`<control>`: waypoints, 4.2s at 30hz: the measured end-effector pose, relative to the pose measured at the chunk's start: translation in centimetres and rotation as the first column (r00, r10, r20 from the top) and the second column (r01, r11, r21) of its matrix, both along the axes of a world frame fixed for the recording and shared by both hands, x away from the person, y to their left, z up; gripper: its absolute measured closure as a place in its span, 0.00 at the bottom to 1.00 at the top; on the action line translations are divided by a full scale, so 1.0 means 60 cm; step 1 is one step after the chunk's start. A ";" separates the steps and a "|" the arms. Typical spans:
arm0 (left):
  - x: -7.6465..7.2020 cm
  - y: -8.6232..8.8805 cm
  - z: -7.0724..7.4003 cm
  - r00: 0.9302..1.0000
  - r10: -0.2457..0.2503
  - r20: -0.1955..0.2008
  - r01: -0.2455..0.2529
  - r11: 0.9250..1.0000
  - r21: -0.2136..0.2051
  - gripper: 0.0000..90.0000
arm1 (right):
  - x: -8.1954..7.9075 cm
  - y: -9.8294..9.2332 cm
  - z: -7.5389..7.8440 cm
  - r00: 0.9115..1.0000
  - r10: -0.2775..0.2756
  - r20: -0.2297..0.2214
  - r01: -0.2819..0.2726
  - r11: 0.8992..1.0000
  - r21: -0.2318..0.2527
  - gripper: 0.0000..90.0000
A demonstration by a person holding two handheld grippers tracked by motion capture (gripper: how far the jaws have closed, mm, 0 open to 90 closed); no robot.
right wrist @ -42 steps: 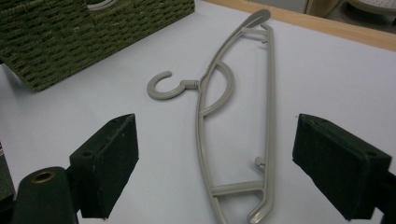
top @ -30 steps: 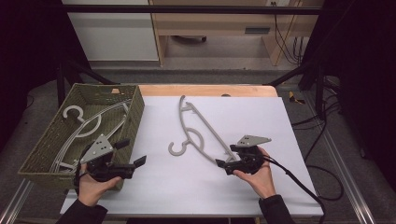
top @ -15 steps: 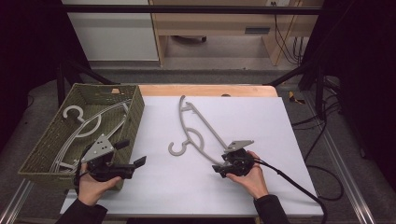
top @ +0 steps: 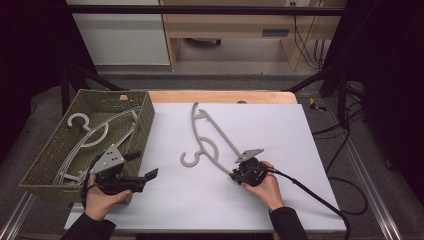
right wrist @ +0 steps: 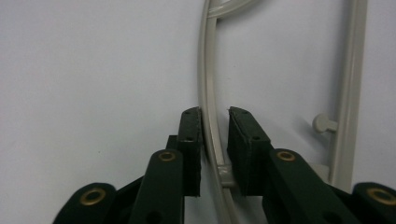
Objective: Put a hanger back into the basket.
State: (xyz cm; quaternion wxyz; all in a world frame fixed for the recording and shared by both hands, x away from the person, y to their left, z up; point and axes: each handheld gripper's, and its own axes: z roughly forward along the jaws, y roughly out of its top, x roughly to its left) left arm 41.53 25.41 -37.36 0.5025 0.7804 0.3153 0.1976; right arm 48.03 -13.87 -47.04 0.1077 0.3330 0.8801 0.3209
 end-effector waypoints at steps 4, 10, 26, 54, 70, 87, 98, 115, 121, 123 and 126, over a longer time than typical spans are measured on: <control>-0.001 0.000 0.001 1.000 -0.002 0.001 0.002 1.000 -0.004 0.17 | 0.000 -0.002 0.002 0.999 0.030 -0.018 -0.029 1.000 0.006 0.90; -0.004 -0.001 0.002 1.000 -0.009 0.005 0.009 1.000 0.006 0.17 | -0.014 -0.023 0.012 0.995 0.059 -0.076 -0.062 0.998 -0.032 0.91; -0.006 -0.010 0.001 1.000 -0.024 0.002 0.024 1.000 0.017 0.17 | -0.035 -0.034 0.020 0.986 0.076 -0.148 -0.095 0.987 -0.128 0.90; -0.011 -0.005 0.010 0.999 -0.033 0.034 0.031 0.998 0.058 0.17 | -0.055 -0.065 0.081 0.977 0.198 -0.082 -0.190 0.977 0.100 0.92; -0.011 -0.033 0.049 0.985 -0.159 0.072 0.129 0.941 0.311 0.14 | -0.093 -0.063 0.128 0.897 0.441 -0.043 -0.423 0.881 0.210 0.92; -0.008 -0.099 0.041 0.918 -0.381 0.111 0.221 0.723 0.655 0.26 | -0.117 -0.054 0.126 0.811 0.578 -0.087 -0.547 0.803 0.238 0.92; -0.022 -0.113 0.020 0.864 -0.483 0.140 0.233 0.630 0.741 0.57 | -0.119 -0.053 0.124 0.782 0.614 -0.111 -0.577 0.779 0.245 0.92; -0.029 -0.117 -0.005 0.823 -0.557 0.113 0.274 0.563 0.780 0.71 | -0.121 -0.052 0.119 0.757 0.637 -0.147 -0.600 0.767 0.229 0.92; -0.028 -0.116 -0.008 0.826 -0.554 0.102 0.279 0.560 0.780 0.73 | -0.121 -0.053 0.119 0.748 0.645 -0.155 -0.604 0.759 0.242 0.92; -0.028 -0.115 -0.006 0.822 -0.564 0.083 0.282 0.529 0.800 0.75 | -0.119 -0.053 0.119 0.747 0.647 -0.152 -0.606 0.757 0.244 0.92; -0.030 -0.112 -0.006 0.817 -0.571 0.080 0.284 0.519 0.806 0.78 | -0.116 -0.057 0.120 0.753 0.646 -0.127 -0.606 0.756 0.247 0.91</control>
